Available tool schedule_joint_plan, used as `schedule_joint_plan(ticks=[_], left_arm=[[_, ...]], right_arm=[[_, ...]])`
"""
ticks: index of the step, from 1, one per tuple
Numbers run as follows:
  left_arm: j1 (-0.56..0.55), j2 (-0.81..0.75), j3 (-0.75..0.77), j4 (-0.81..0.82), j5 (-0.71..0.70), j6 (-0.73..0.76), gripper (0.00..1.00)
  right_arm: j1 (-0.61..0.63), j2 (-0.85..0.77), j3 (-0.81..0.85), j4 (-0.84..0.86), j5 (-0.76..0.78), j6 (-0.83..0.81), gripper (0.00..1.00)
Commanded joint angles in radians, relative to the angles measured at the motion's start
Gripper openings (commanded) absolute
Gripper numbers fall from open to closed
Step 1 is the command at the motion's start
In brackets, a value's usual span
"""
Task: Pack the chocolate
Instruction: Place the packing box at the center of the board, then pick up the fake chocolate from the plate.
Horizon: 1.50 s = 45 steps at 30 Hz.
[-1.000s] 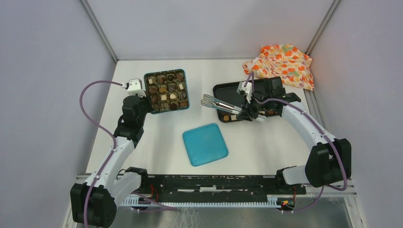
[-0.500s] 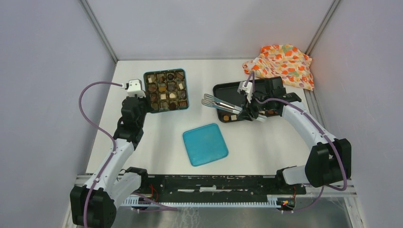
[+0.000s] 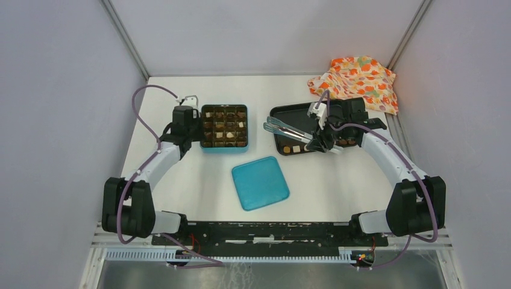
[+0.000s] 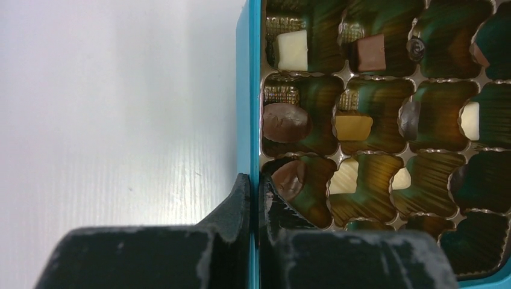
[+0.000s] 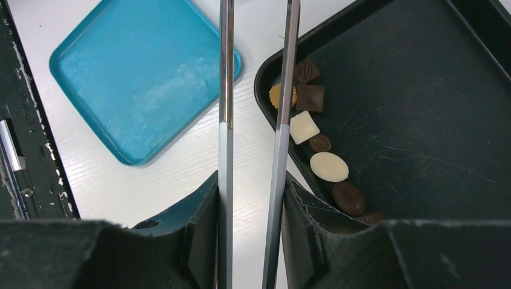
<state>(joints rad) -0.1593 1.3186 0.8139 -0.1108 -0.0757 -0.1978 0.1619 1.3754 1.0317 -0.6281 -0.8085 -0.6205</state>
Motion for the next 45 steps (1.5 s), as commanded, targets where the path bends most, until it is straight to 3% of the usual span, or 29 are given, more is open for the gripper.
schedule_joint_plan(ticks=[1,11,22,27,29,38,45], left_arm=[[-0.004,0.057,0.108,-0.002,0.096,-0.076,0.02],[-0.003,0.204,0.191,-0.114,0.13,-0.085,0.02],[-0.002,0.197,0.214,-0.163,0.111,-0.096,0.33],[-0.002,0.091,0.221,-0.189,0.031,-0.093,0.62],[-0.002,0.028,0.224,-0.2,0.017,-0.078,0.69],[-0.003,-0.313,0.088,-0.16,0.025,0.039,0.91],[-0.003,-0.377,0.026,-0.19,0.006,0.058,0.91]], right_arm=[[-0.009,-0.001,0.007,0.006,0.025,-0.032,0.41],[-0.086,-0.036,0.041,-0.083,0.177,-0.13,0.42],[-0.313,-0.019,0.15,-0.357,0.286,-0.383,0.42],[-0.312,0.012,0.167,-0.412,0.259,-0.44,0.42],[-0.308,0.027,0.174,-0.419,0.244,-0.451,0.41],[-0.196,0.08,0.169,-0.405,0.273,-0.43,0.42],[-0.114,0.115,0.172,-0.34,0.339,-0.348,0.42]])
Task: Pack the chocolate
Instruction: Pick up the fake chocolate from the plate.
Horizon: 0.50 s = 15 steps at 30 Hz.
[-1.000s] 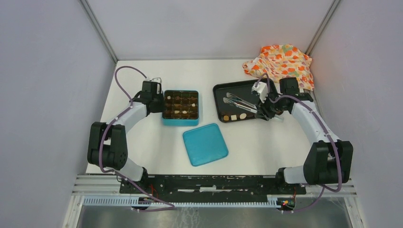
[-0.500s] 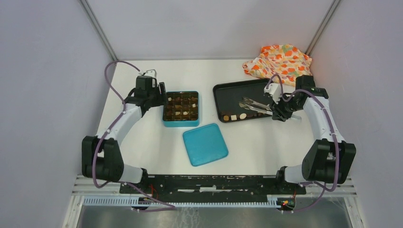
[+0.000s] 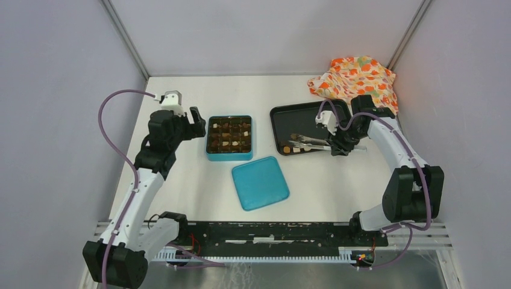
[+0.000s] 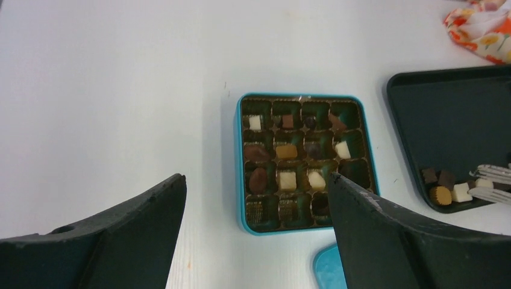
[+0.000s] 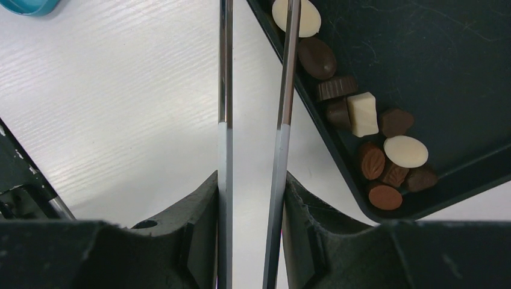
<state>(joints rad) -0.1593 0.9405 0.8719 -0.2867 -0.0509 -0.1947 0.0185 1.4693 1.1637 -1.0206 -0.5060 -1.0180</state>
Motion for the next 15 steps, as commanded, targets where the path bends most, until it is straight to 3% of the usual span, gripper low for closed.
schedule_joint_plan(ticks=[1,15], left_arm=[[-0.004,-0.002,-0.032,-0.015,-0.019,0.055,0.91],[-0.003,-0.006,-0.031,-0.011,0.006,0.053,0.91]], right_arm=[[0.034,0.028,0.042,0.058,0.044,0.058,0.42],[0.082,0.066,0.051,0.08,0.091,0.107,0.43]])
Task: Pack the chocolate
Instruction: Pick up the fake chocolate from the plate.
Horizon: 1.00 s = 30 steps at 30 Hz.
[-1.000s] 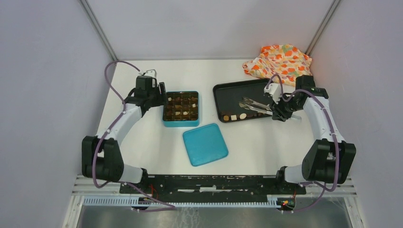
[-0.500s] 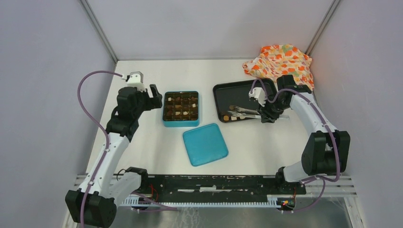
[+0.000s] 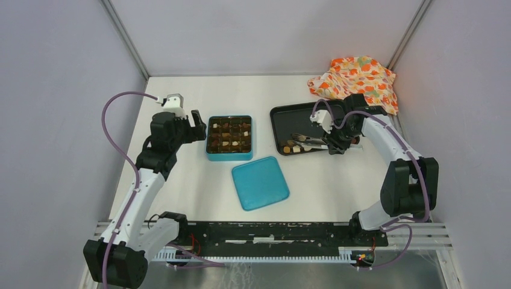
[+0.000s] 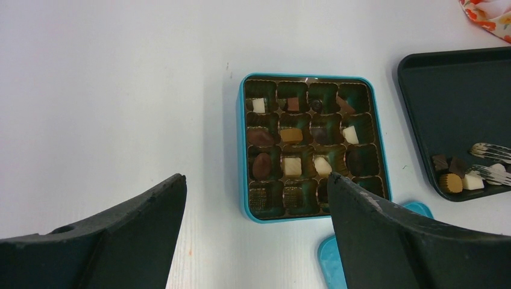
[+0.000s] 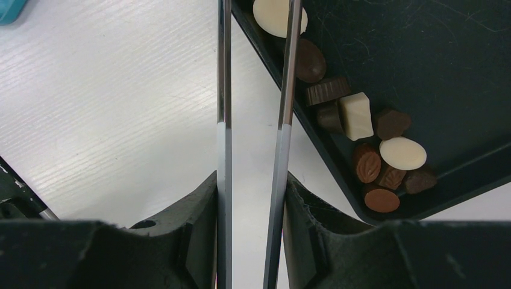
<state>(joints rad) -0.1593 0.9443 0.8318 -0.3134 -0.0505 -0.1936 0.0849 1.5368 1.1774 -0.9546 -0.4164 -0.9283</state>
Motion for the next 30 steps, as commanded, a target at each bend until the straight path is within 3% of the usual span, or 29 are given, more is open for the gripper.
schedule_joint_plan(ticks=[1,13,30], left_arm=[[-0.003,-0.009,0.009,0.017,0.006,0.052,0.91],[-0.003,-0.007,0.009,0.017,0.015,0.05,0.91],[-0.004,-0.006,0.009,0.021,0.024,0.05,0.91]], right_arm=[[0.019,-0.001,0.034,0.015,0.001,0.017,0.43],[0.031,0.031,0.037,0.038,0.051,0.052,0.43],[0.045,0.006,0.089,-0.042,0.007,0.042,0.43]])
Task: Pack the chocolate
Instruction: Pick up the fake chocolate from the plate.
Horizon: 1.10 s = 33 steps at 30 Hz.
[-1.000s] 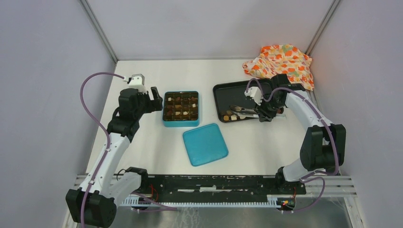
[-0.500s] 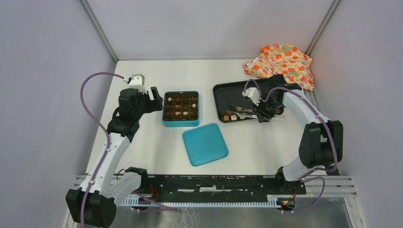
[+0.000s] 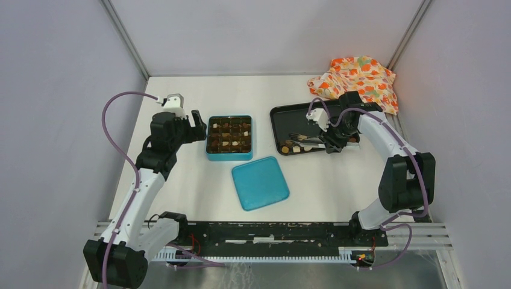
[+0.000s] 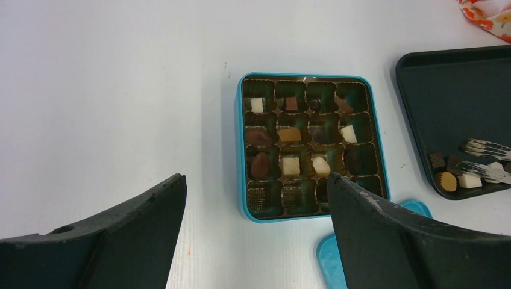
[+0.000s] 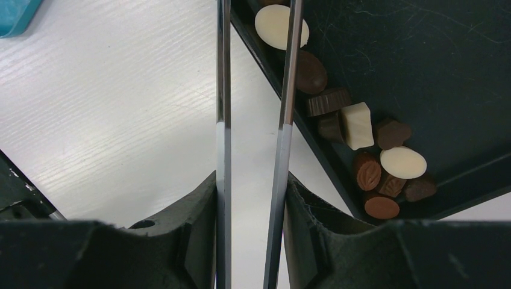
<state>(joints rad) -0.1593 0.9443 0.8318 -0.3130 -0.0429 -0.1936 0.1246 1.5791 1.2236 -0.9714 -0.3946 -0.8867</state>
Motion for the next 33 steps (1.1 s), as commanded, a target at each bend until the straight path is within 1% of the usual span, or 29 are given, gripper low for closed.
schedule_joint_plan(ticks=[1,9,16,30,33], left_arm=[[-0.004,-0.007,0.008,0.02,0.016,0.05,0.91],[-0.004,-0.008,0.007,0.02,0.017,0.048,0.91],[-0.004,-0.006,0.007,0.021,0.02,0.049,0.91],[-0.004,-0.005,0.007,0.02,0.021,0.049,0.92],[-0.004,-0.005,0.007,0.02,0.024,0.049,0.92]], right_arm=[[0.005,-0.038,0.043,-0.026,-0.013,0.002,0.43],[0.006,-0.047,0.036,-0.047,-0.007,-0.008,0.43],[0.008,-0.035,0.024,-0.023,0.015,0.001,0.43],[0.047,0.035,0.076,-0.007,0.041,0.031,0.43],[0.049,0.047,0.096,-0.006,0.049,0.04,0.42]])
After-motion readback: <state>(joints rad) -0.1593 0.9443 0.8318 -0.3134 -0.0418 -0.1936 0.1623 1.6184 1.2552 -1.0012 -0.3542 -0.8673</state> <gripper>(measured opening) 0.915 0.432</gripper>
